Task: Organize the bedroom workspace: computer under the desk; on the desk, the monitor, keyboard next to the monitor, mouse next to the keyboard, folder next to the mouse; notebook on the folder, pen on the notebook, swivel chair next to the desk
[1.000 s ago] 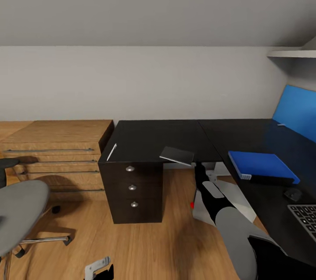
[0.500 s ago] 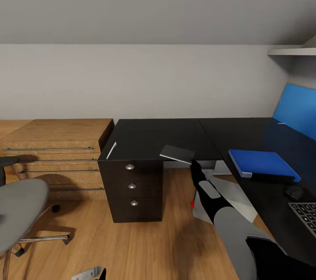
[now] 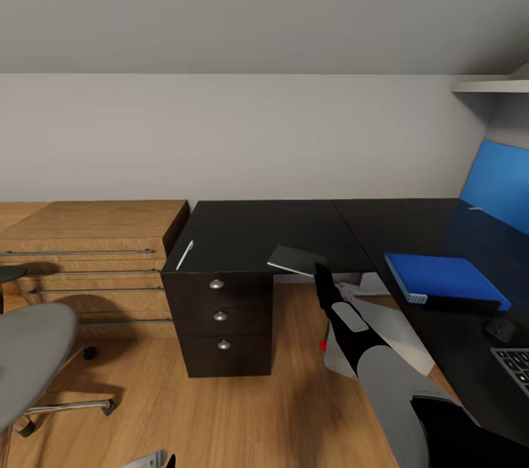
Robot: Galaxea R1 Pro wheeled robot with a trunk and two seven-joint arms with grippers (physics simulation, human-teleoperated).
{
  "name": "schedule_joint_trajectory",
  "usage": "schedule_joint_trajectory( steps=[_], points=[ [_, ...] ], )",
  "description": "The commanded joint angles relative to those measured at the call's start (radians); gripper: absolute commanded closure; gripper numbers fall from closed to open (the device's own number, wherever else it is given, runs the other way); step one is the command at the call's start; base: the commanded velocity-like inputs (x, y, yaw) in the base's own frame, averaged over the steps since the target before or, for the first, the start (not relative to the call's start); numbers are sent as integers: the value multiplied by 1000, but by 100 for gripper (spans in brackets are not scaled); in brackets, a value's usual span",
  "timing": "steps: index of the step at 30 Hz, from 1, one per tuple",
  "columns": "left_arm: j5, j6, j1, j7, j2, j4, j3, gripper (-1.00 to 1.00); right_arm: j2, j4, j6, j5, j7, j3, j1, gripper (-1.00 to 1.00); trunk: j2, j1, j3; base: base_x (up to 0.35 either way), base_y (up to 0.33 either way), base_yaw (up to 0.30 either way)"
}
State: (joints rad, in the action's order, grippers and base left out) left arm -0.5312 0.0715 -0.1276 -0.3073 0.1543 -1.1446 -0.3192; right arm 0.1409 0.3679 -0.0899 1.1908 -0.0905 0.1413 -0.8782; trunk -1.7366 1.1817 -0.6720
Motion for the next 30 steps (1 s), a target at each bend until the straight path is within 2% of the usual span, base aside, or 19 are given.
schedule_joint_trajectory(
  steps=[1,20,30],
  points=[
    [-11,5,0,-6,1,2,-4,-100,1,-1,1,11,-7,2,-1,-100,0,0,-1,171,0,0],
    [-12,3,0,-5,-1,9,-5,-100,-3,-4,5,12,10,9,-1,-100,0,0,-1,25,0,0],
    [-12,2,0,-6,-2,7,-6,-100,-3,0,4,13,23,7,-1,-100,-70,39,-32,0,0,0]
  ],
)
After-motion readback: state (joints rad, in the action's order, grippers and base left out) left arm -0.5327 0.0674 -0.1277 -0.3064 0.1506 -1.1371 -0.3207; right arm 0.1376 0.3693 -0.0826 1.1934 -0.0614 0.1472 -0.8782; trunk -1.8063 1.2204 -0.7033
